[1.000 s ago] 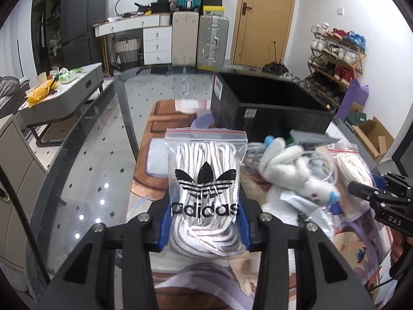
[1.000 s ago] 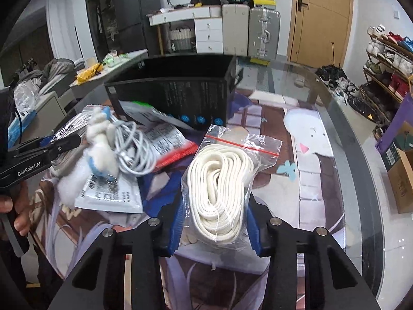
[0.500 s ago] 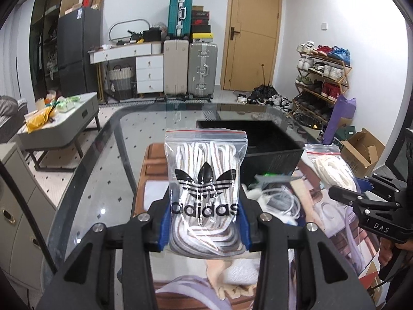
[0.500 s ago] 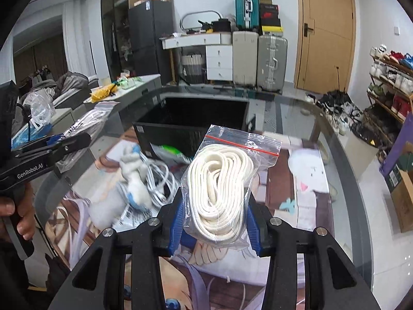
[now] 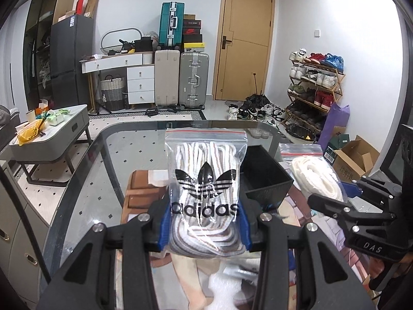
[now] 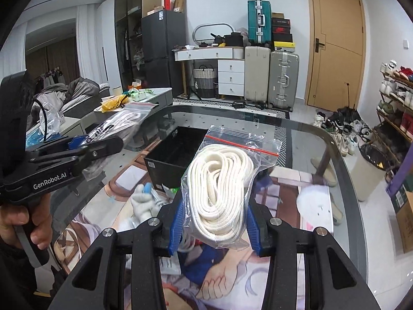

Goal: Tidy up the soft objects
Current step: 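Close both tools on their bags and lift them toward the black box, then lower both bags into the black box and open both tools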

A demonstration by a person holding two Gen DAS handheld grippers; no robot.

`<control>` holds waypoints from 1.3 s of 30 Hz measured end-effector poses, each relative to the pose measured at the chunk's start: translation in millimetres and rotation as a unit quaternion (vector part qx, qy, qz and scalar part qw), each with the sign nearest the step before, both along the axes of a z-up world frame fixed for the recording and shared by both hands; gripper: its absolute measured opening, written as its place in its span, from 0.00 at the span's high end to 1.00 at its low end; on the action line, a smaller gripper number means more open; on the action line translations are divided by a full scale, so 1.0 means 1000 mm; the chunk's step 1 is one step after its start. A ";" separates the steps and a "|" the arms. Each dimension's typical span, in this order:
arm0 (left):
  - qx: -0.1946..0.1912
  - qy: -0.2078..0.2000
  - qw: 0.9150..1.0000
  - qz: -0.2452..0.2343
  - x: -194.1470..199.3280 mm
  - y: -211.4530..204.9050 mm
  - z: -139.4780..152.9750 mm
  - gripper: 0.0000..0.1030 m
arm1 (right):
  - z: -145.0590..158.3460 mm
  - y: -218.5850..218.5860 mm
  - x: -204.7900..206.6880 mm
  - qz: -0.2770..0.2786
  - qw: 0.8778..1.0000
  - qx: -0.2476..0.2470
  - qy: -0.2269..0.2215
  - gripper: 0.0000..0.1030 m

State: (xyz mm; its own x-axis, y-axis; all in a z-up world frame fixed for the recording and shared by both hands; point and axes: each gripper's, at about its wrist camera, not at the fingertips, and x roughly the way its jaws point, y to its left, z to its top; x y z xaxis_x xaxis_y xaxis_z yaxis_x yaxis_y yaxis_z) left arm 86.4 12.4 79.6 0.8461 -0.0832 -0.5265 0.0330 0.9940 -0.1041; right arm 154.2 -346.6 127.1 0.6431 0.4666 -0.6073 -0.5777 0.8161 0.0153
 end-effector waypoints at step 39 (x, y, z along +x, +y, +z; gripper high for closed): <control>0.014 0.082 0.996 -0.009 0.121 -0.022 -0.043 0.61 | -0.035 0.072 0.131 0.062 0.992 -0.091 0.061 0.59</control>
State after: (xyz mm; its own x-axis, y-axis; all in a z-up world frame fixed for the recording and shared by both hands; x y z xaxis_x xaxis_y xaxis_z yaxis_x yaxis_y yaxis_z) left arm 207.1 -9.9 36.8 0.7469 -0.0816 -0.6599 0.0365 0.9960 -0.0818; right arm 284.8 -274.6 91.9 0.5037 0.4135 -0.7585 -0.6766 0.7347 -0.0488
